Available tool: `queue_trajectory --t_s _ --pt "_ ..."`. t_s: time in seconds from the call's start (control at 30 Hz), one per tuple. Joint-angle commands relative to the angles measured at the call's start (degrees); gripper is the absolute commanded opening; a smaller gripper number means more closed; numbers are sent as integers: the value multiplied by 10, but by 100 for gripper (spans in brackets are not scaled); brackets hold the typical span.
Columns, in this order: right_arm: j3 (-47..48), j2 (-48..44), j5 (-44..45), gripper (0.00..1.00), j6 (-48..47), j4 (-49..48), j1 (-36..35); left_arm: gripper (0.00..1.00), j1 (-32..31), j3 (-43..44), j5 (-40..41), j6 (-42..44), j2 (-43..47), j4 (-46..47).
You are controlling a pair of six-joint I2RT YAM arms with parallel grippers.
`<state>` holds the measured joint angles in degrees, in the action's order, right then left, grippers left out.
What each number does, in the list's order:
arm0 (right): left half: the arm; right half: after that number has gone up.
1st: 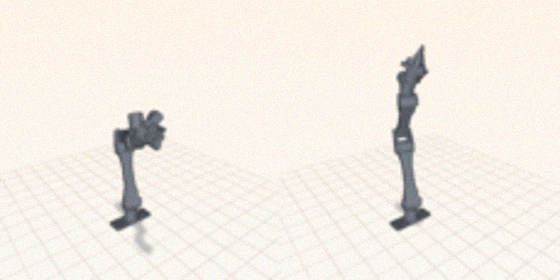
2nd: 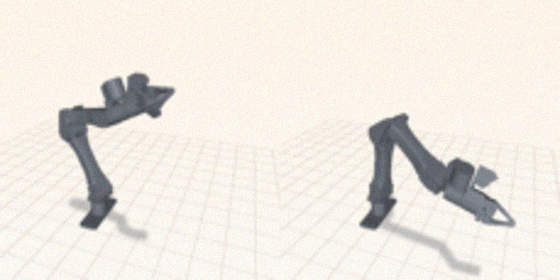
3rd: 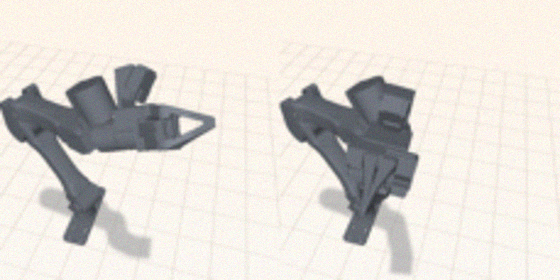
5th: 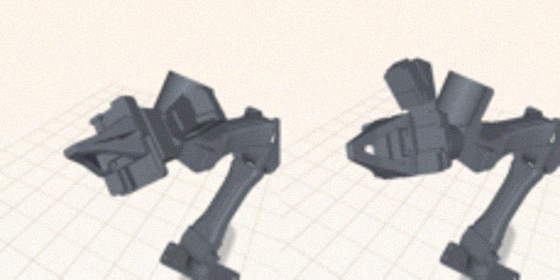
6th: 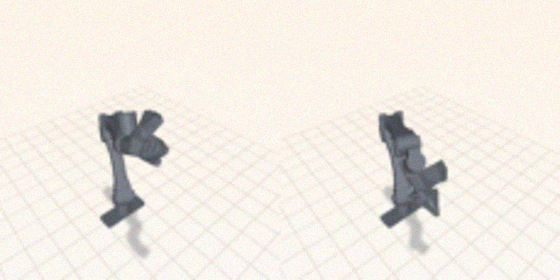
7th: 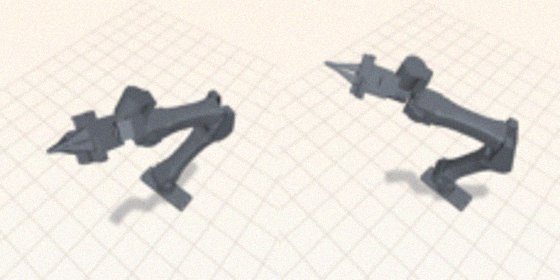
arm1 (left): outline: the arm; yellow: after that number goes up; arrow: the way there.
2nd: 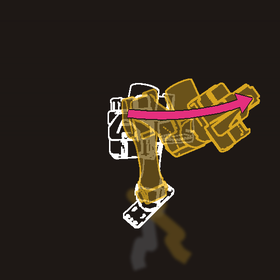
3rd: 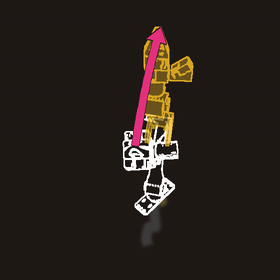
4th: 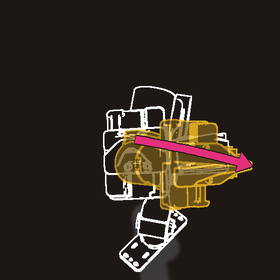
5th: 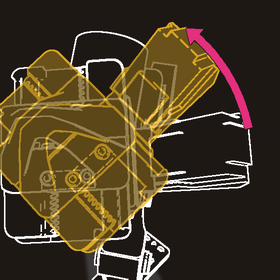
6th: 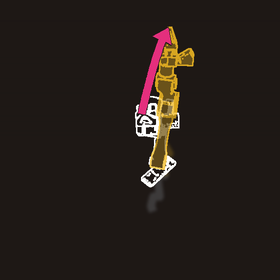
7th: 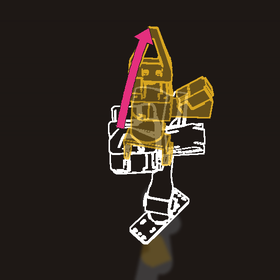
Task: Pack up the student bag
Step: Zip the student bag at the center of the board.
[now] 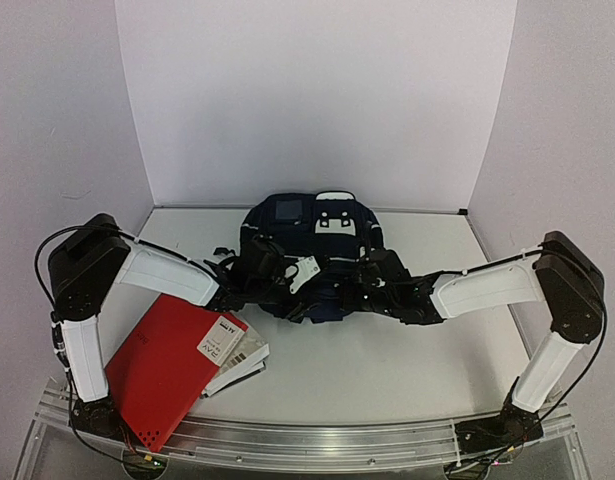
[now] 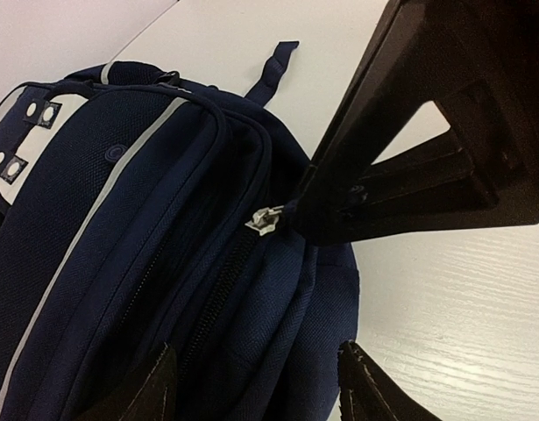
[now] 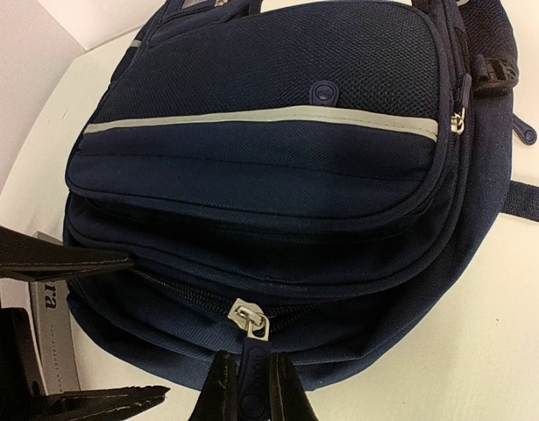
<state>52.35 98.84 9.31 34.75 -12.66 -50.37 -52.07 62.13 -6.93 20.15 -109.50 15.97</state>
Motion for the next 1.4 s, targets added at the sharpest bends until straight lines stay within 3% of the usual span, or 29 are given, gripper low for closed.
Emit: queue_trajectory --t_s 0.0,0.1,0.27,0.33,0.5,0.83,1.17,1.37 --pt "-5 -36 -10 0 6 -17 -5 61 -6 34 21 21 -24 30" --pt "-7 -36 -4 0 6 -17 -5 49 -7 41 51 8 -40 33" --pt "-15 -39 24 0 7 -14 -5 9 -12 42 130 -7 -44 39" --pt "-17 -42 41 0 7 -5 -5 0 -11 37 154 -14 -37 41" --pt "1 -42 79 0 11 65 3 0 -11 -1 191 -16 7 63" --pt "-17 -81 59 0 21 110 50 0 -6 -47 254 -33 102 36" --pt "-27 -79 52 0 23 127 59 0 33 -66 261 -95 202 -9" --pt "-27 -87 53 0 27 127 60 0 77 -38 219 -138 258 -93"
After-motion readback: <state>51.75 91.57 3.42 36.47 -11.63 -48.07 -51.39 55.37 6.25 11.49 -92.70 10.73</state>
